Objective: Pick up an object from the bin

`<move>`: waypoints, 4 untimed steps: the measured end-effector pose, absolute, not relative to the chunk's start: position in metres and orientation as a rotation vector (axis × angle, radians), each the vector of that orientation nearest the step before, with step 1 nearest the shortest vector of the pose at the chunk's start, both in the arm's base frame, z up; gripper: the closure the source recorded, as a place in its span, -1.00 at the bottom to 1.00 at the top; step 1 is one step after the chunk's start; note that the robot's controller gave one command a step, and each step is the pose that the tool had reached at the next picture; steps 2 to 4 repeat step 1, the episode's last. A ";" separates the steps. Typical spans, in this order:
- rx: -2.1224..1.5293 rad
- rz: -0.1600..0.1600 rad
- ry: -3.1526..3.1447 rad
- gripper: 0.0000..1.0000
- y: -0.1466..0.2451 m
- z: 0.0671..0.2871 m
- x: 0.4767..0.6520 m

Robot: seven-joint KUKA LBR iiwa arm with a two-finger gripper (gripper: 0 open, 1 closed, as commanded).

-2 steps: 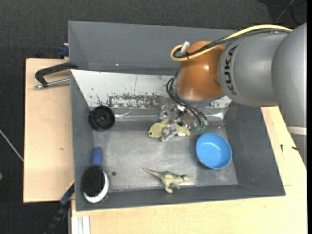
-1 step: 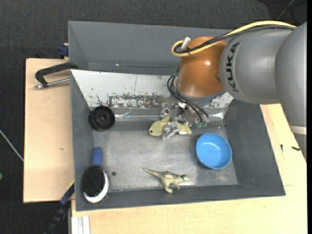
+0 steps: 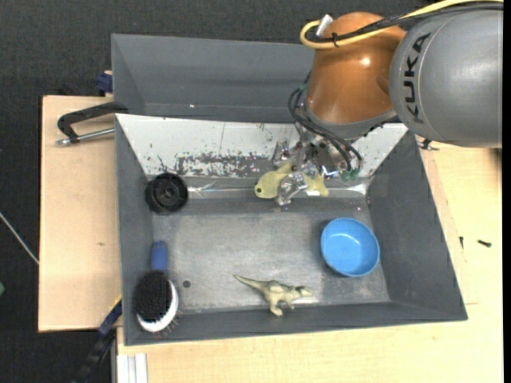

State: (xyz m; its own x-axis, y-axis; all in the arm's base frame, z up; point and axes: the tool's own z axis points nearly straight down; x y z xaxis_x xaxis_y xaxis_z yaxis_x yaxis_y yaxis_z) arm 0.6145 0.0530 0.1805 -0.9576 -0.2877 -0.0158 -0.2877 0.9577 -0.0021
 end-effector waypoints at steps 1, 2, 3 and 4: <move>-0.453 0.001 3.098 1.00 0.054 0.199 0.616; -0.453 0.001 3.098 1.00 0.054 0.199 0.616; -0.453 0.001 3.098 1.00 0.054 0.199 0.616; -0.453 0.001 3.098 1.00 0.054 0.199 0.616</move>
Offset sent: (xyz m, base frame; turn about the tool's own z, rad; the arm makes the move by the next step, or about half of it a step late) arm 0.0001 0.0001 0.0157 0.0000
